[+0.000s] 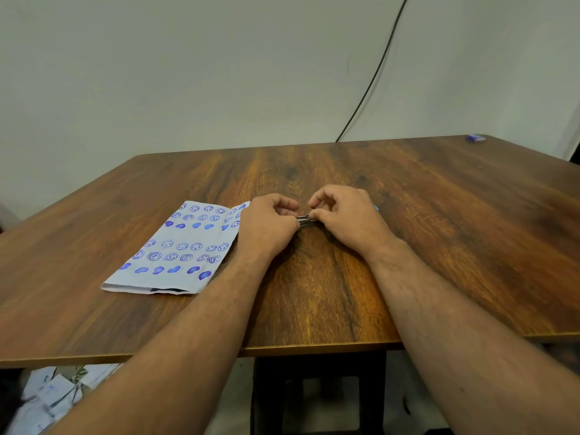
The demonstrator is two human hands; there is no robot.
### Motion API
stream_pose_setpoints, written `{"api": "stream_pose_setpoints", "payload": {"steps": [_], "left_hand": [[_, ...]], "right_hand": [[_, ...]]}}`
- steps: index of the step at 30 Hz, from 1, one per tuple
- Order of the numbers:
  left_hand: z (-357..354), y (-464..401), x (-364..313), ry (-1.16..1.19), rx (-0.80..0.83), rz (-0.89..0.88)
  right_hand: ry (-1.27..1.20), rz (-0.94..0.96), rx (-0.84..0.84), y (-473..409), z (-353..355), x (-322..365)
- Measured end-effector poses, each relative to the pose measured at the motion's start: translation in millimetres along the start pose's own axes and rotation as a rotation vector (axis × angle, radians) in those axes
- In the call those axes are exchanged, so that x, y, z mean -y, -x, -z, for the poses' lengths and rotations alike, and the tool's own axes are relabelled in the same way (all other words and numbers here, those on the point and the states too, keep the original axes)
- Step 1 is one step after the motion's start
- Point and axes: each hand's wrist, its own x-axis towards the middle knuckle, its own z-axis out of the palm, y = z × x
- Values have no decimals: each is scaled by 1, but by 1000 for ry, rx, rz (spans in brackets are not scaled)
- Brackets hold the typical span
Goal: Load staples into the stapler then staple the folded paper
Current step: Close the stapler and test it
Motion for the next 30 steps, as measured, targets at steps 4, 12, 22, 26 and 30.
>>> {"api": "stream_pose_setpoints", "payload": {"steps": [4, 12, 22, 26, 30], "left_hand": [[2, 2, -2, 1, 24, 9], [1, 1, -2, 9, 14, 18], [2, 1, -2, 0, 8, 17], [1, 1, -2, 1, 4, 18], [0, 1, -2, -4, 0, 24]], "right_hand": [[-32, -4, 46, -1, 3, 1], [62, 34, 75, -3, 2, 1], [88, 41, 84, -1, 2, 3], [92, 37, 82, 0, 1, 3], [87, 35, 73, 0, 1, 3]]}}
